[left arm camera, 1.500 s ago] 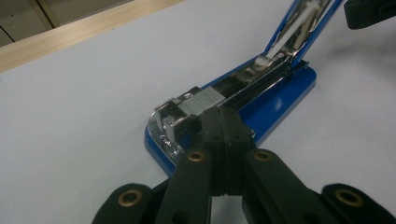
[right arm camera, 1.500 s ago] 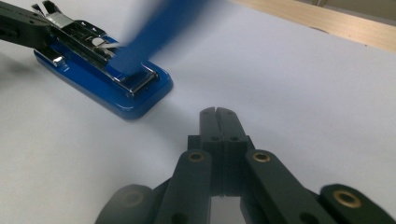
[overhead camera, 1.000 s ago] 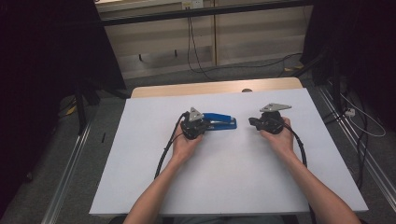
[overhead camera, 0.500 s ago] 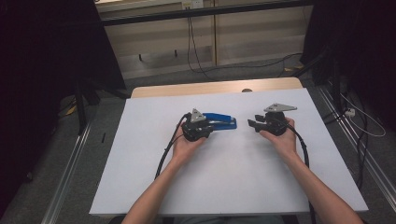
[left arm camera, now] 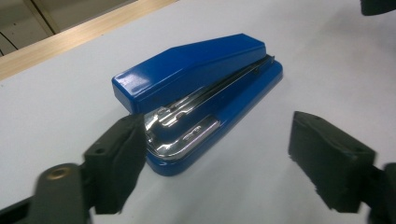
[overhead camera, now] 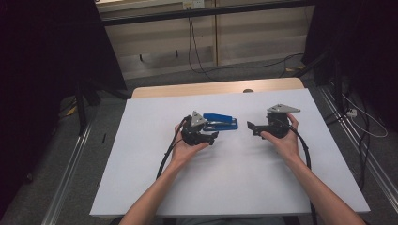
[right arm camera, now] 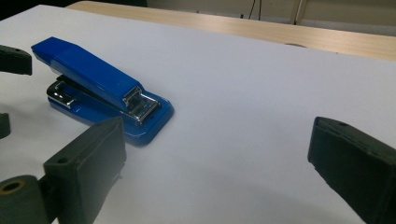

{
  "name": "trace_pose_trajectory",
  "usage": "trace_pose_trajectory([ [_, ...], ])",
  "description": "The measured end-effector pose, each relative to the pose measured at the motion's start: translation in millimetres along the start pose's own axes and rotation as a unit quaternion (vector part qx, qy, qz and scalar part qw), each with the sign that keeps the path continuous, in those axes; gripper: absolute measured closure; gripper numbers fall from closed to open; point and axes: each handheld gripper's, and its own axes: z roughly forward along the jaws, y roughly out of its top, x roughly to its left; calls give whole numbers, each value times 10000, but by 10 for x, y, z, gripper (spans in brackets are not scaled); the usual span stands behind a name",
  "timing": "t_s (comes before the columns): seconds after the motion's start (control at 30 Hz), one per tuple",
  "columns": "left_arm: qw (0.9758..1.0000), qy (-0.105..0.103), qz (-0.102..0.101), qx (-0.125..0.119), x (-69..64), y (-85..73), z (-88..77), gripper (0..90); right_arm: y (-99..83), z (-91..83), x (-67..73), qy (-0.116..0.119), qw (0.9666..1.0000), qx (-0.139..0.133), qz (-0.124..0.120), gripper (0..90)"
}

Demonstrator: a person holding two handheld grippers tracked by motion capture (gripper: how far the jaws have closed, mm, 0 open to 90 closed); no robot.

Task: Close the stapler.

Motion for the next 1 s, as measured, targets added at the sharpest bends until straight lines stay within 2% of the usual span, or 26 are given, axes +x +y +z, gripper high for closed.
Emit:
trace_pose_trajectory([
  [0.07, 9998, -80, -166, 5, 23, 2, -23, 72, -2, -9, 1, 13, 10000, -26, 6, 39],
  [0.17, 9998, -54, -192, -71, 55, -31, -68, 40, -15, -39, 16, -51, 9999, -79, -55, 36],
  [0.27, 9993, -18, -327, -195, 91, -67, -131, 38, -22, -64, 22, -98, 9999, -89, -65, 38],
  [0.37, 9992, -40, -292, -287, 110, -84, -197, 36, -26, -91, 35, -111, 9998, -127, -115, 37],
  [0.47, 9984, -39, -376, -431, 127, -85, -263, 35, -34, -135, 65, -166, 9996, -134, -158, 42],
  [0.53, 9978, -52, -407, -518, 124, -90, -296, 35, -37, -191, 82, -112, 9996, -204, -162, 40],
  [0.6, 9977, 12, -438, -511, 114, -96, -322, 38, -31, -227, 95, -137, 9994, -242, -215, 40],
  [0.67, 9973, -9, -493, -539, 94, -92, -348, 41, -33, -253, 104, -127, 9993, -268, -209, 40],
  [0.73, 9971, -84, -474, -585, 67, -85, -375, 42, -39, -267, 112, -159, 9992, -283, -212, 41],
  [0.9, 9978, -29, -305, -588, 34, -109, -471, 43, -61, -325, 171, -110, 9991, -283, -302, 45],
  [0.97, 9980, 37, -265, -574, 38, -133, -504, 43, -83, -364, 196, -241, 9986, -293, -359, 51],
  [1.0, 9979, 88, -262, -586, 44, -144, -525, 43, -95, -389, 203, -226, 9985, -338, -380, 51],
])
